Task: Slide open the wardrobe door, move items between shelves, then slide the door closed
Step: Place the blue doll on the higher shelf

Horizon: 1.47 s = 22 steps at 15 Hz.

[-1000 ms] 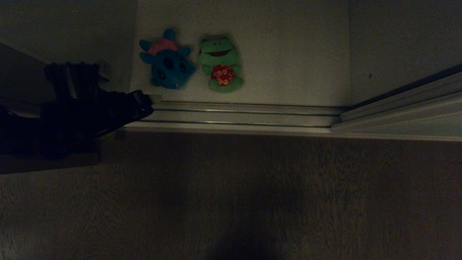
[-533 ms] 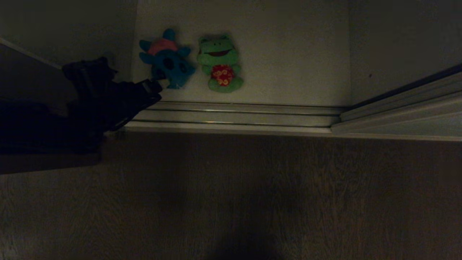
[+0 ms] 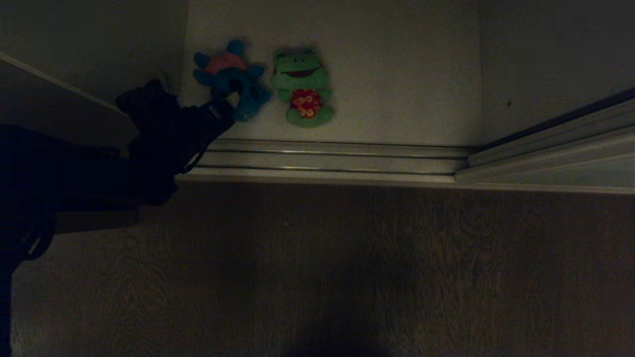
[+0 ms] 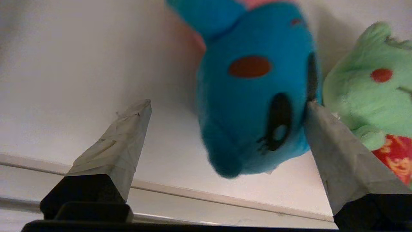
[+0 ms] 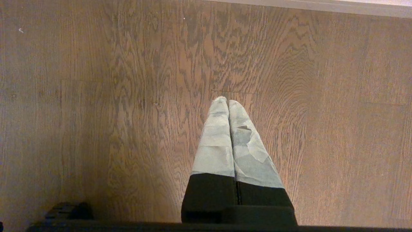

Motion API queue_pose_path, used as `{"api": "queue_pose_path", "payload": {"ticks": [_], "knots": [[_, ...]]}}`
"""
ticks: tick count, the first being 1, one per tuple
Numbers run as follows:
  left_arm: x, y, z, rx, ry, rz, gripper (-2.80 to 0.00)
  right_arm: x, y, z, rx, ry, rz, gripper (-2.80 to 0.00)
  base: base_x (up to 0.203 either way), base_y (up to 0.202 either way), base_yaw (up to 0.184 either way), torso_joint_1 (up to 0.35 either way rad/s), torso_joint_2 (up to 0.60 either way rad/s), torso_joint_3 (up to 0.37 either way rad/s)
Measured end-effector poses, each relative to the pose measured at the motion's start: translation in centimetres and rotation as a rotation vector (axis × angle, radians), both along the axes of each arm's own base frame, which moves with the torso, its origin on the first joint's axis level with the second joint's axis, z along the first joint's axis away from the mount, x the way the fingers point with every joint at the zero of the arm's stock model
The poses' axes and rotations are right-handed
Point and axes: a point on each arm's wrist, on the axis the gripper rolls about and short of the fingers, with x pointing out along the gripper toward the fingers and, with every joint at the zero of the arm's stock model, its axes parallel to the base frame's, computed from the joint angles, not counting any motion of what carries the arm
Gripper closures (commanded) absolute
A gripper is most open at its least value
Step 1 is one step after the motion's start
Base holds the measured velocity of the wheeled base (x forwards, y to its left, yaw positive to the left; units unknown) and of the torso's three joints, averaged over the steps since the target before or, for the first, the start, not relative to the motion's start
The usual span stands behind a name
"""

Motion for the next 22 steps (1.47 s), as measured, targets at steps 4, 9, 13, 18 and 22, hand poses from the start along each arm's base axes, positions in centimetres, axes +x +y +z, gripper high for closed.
{"api": "queue_pose_path", "payload": {"ticks": [4,9,13,18,22], "knots": [[1.6,-0.7,-0.2,-0.04,-0.03,-0.013,-2.8,0.0,0.0,0.0,0.0,0.002,0.0,0.0,0.0,0.0,0.0,0.0,0.0,0.0],[2.7,-0.9,-0.1,-0.092,-0.058,-0.004,0.0,0.0,0.0,0.0,0.0,0.0,0.0,0.0,0.0,0.0,0.0,0.0,0.0,0.0],[2.4,-0.9,0.3,-0.094,-0.057,-0.005,0.0,0.0,0.0,0.0,0.0,0.001,0.0,0.0,0.0,0.0,0.0,0.0,0.0,0.0],[-1.2,-1.1,2.9,-0.069,0.002,-0.027,0.0,0.0,0.0,0.0,0.0,0.001,0.0,0.0,0.0,0.0,0.0,0.0,0.0,0.0],[-6.1,-1.3,2.9,0.047,0.188,-0.059,0.0,0.0,0.0,0.0,0.0,0.001,0.0,0.0,0.0,0.0,0.0,0.0,0.0,0.0]]}}
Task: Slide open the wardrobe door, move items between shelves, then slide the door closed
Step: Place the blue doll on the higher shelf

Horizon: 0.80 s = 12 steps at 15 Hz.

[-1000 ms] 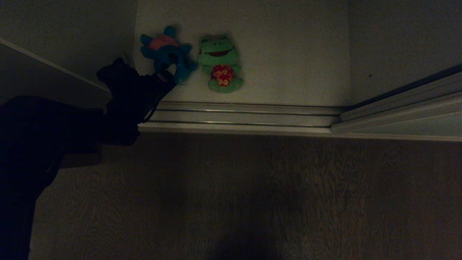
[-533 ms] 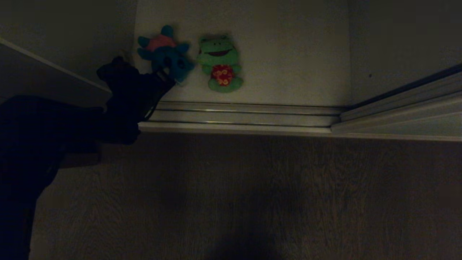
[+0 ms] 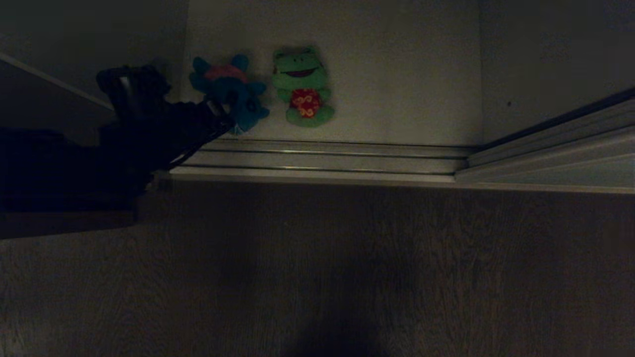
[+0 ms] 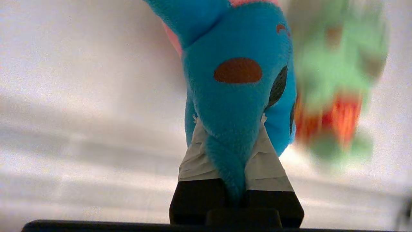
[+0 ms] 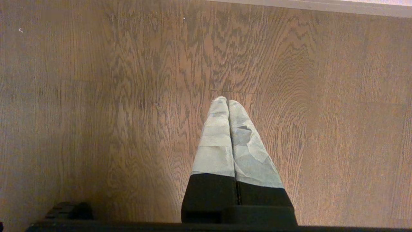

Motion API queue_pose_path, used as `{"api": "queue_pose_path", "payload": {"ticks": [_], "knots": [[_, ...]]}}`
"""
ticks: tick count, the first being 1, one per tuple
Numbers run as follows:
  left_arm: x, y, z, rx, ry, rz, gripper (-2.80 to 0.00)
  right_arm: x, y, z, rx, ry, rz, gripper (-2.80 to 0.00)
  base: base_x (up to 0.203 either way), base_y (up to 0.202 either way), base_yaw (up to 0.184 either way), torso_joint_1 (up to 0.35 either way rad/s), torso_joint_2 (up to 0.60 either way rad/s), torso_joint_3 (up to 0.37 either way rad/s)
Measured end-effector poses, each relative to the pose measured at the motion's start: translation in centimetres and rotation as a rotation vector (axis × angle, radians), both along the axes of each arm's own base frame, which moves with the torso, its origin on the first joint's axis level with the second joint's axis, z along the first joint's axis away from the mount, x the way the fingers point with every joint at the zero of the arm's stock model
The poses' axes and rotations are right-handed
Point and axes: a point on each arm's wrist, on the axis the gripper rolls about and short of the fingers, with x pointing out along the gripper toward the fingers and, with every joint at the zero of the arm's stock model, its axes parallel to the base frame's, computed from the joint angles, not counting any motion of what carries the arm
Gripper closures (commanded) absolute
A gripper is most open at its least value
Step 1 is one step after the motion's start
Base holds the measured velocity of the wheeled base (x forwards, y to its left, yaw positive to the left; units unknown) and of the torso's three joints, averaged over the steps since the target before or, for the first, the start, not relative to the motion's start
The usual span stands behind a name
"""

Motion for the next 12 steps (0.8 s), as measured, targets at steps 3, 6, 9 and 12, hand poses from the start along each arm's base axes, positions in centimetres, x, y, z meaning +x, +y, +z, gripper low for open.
{"api": "queue_pose_path", "payload": {"ticks": [3,6,9,12], "knots": [[-5.3,0.1,0.8,0.059,0.08,-0.022,0.0,0.0,0.0,0.0,0.0,0.0,0.0,0.0,0.0,0.0,0.0,0.0,0.0,0.0],[-11.8,1.0,1.7,0.115,0.15,-0.037,0.0,0.0,0.0,0.0,0.0,-0.001,0.0,0.0,0.0,0.0,0.0,0.0,0.0,0.0],[-18.7,2.0,1.3,0.162,0.248,-0.059,0.0,0.0,0.0,0.0,0.0,0.0,-0.001,0.0,0.0,0.0,0.0,0.0,0.0,0.0],[-26.2,3.6,0.2,0.262,0.344,-0.082,0.0,0.0,0.0,0.0,0.0,-0.001,-0.001,0.0,0.0,0.0,0.0,0.0,0.0,0.0]]}}
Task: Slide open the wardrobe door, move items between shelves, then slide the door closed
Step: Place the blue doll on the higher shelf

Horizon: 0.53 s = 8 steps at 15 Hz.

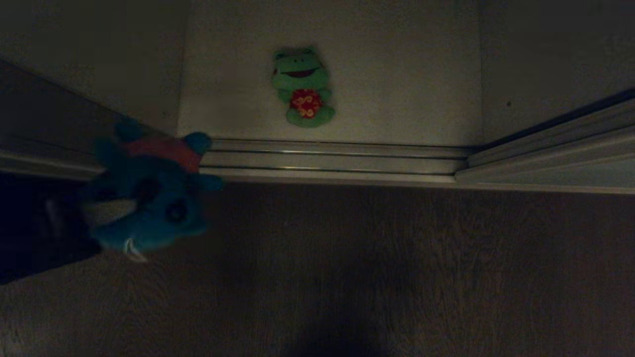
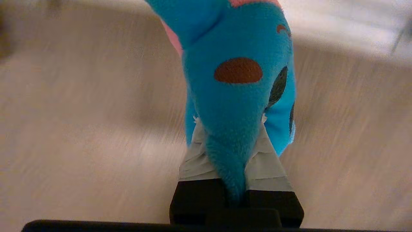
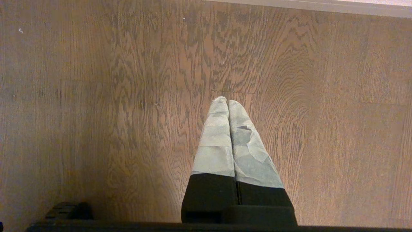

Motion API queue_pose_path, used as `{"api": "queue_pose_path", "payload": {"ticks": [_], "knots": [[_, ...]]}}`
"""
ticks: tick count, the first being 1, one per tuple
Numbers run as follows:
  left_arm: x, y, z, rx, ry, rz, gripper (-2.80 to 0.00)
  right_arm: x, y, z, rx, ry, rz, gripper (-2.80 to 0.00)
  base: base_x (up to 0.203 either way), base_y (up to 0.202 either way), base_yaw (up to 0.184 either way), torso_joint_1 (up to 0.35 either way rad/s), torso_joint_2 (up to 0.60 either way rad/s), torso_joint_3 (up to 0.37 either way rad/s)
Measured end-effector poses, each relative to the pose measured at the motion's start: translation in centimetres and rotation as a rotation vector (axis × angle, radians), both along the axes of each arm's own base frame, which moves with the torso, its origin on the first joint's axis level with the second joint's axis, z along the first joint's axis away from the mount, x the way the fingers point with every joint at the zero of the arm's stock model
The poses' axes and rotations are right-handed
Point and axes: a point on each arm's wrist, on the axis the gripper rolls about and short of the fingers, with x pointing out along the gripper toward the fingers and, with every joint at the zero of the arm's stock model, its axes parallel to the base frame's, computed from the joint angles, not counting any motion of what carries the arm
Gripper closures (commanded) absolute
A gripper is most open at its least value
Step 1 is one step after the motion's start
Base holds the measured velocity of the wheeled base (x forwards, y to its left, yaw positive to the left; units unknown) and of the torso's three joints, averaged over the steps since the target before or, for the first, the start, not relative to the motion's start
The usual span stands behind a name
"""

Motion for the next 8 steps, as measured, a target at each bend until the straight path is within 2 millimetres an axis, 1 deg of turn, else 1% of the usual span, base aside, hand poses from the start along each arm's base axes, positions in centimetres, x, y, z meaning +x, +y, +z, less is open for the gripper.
{"api": "queue_pose_path", "payload": {"ticks": [3,5,6,8], "knots": [[-7.6,1.7,-2.2,0.079,0.066,-0.014,0.0,0.0,0.0,0.0,0.0,0.0,0.0,0.0,0.0,0.0,0.0,0.0,0.0,0.0],[-11.7,2.6,-3.7,0.09,0.035,0.016,0.0,0.0,0.0,0.0,0.0,-0.001,0.0,0.0,0.0,0.0,0.0,0.0,0.0,0.0],[-13.5,2.9,-4.4,0.093,0.007,0.051,0.0,0.0,0.0,0.0,0.0,0.001,0.0,0.0,0.0,0.0,0.0,0.0,0.0,0.0],[-15.9,3.0,-6.3,0.115,-0.018,0.146,0.0,0.0,0.0,0.0,0.0,0.0,0.0,0.0,0.0,0.0,0.0,0.0,0.0,0.0]]}}
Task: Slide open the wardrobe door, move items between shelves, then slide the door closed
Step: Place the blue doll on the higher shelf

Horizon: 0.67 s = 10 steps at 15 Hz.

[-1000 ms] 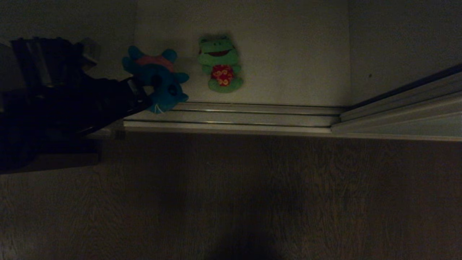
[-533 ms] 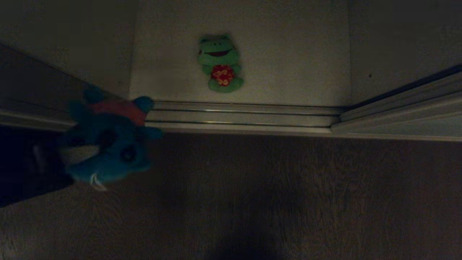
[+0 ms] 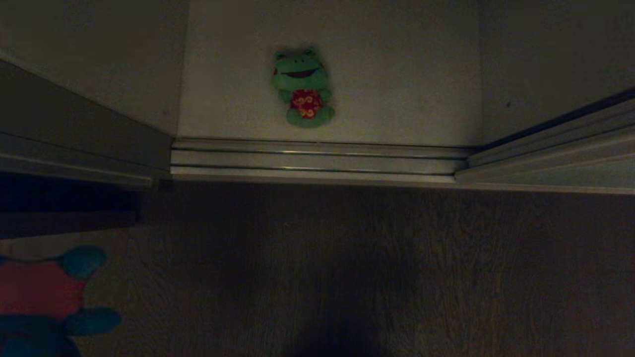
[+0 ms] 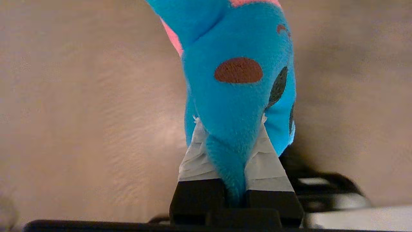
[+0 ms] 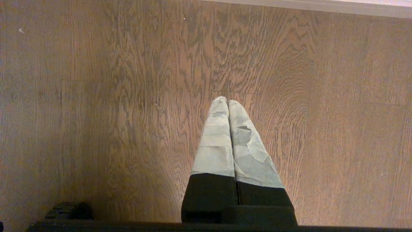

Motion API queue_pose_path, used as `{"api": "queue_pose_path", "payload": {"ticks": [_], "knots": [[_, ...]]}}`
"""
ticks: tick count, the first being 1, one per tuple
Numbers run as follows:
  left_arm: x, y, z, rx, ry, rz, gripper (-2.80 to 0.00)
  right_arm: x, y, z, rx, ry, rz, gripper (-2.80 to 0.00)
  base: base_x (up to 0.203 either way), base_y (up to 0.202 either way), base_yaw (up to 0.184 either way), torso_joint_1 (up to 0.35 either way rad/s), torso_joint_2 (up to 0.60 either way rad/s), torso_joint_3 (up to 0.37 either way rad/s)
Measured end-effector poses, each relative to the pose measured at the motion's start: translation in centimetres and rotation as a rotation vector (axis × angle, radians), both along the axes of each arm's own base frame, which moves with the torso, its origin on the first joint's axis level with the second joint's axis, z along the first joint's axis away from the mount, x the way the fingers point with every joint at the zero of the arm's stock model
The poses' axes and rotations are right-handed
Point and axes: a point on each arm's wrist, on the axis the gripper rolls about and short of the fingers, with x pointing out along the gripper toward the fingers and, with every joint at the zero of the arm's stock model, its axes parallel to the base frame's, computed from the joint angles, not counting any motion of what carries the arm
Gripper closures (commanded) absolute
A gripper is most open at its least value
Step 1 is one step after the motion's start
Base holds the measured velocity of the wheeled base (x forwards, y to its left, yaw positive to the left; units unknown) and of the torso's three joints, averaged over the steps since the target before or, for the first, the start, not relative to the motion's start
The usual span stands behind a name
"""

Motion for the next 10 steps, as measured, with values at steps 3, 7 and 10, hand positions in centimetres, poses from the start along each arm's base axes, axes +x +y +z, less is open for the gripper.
{"api": "queue_pose_path", "payload": {"ticks": [3,7,10], "knots": [[-1.4,-0.4,-3.5,0.09,-0.054,0.012,0.0,0.0,0.0,0.0,0.0,-0.001,0.0,0.0,0.0,0.0,0.0,0.0,0.0,0.0],[-0.9,-0.4,-8.3,0.175,-0.173,0.049,0.0,0.0,0.0,0.0,0.0,0.001,0.0,0.0,0.0,0.0,0.0,0.0,0.0,0.0],[1.0,-0.2,-10.9,0.202,-0.277,0.143,0.0,0.0,0.0,0.0,0.0,0.001,0.0,0.0,0.0,0.0,0.0,0.0,0.0,0.0]]}}
